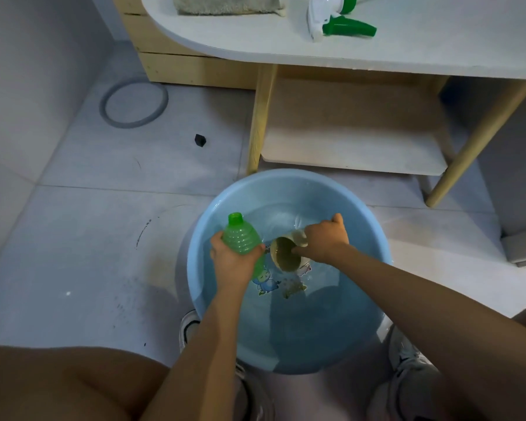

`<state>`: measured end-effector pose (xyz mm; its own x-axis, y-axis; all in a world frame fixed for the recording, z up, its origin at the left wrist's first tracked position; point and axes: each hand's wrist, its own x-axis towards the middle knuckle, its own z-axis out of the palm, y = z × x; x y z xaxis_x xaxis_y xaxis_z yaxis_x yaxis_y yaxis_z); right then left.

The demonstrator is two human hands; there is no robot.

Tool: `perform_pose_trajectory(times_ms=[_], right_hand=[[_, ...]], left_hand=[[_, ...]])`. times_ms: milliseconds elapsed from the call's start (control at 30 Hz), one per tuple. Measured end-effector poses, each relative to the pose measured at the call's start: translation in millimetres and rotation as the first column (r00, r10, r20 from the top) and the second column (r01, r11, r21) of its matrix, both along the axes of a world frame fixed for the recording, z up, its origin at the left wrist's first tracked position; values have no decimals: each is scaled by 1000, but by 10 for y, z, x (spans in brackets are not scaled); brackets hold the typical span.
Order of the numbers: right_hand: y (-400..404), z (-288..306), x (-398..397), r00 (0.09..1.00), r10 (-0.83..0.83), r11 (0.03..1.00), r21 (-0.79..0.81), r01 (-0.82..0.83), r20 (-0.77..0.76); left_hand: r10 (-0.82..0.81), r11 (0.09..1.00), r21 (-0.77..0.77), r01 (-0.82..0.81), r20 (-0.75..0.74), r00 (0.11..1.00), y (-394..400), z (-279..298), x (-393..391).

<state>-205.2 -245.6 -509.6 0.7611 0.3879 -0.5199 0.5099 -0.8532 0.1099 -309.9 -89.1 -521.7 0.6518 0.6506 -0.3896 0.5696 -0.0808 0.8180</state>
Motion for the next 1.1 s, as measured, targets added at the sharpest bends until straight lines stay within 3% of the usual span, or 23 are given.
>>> perform_pose_trajectory(times_ms=[67, 133, 233, 300, 433, 600, 933, 1100], right_hand=[[-59, -23, 22, 965, -192, 974, 81, 209, -180], [-135, -73, 37, 868, -350, 887, 173, 428, -352], [-226, -96, 4, 692, -493, 612, 356, 707, -528], [-246, -12, -6, 645, -525, 493, 420, 762, -555], [-248, 258, 40, 713, -518, 495, 513, 701, -473], [-205, 676, 26, 839, -530, 642, 586, 494, -126], [-286, 960, 8, 817, -540, 608, 765, 213, 201], [-269, 983, -48, 775, -494, 652, 757, 31, 394]], left_hand=[[31, 999, 7, -31, 20, 999, 2, 24, -9], [75, 997, 9, -75, 39, 996, 7, 43, -15], [78, 997, -15, -78, 46, 996, 9, 95, -29], [28, 999, -17, -28, 38, 999, -9, 110, -29], [-71, 997, -18, 72, 39, 997, -103, 159, -18], [-160, 986, 58, 159, 16, 987, -195, 214, 42], [-361, 924, 182, 337, 123, 924, -377, 371, 78], [-375, 917, 200, 344, 144, 916, -388, 383, 98]])
